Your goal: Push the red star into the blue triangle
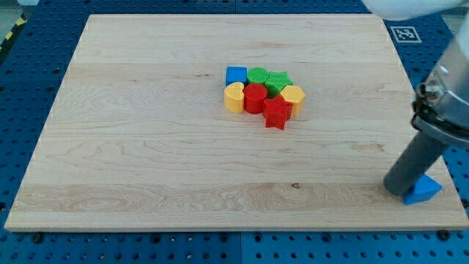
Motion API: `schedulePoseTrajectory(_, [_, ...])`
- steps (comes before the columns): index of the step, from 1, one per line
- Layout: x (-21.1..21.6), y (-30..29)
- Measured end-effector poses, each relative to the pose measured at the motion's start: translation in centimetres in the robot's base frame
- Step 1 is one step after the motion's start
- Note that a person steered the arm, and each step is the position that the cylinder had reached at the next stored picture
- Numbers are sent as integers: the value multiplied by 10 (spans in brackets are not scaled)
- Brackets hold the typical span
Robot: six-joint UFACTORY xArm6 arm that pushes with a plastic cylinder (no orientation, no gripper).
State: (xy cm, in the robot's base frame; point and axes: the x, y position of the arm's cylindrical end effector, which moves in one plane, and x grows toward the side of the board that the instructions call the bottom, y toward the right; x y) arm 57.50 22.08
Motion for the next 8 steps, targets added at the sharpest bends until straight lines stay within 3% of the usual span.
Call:
schedulePoseTrajectory(1, [-1,-7])
schedulePoseTrajectory(3, [-41,-123])
schedulePoseTrajectory(5, [-92,-152])
schedulePoseTrajectory(7, [-105,-209])
schedulePoseTrajectory(8, [-131,-207])
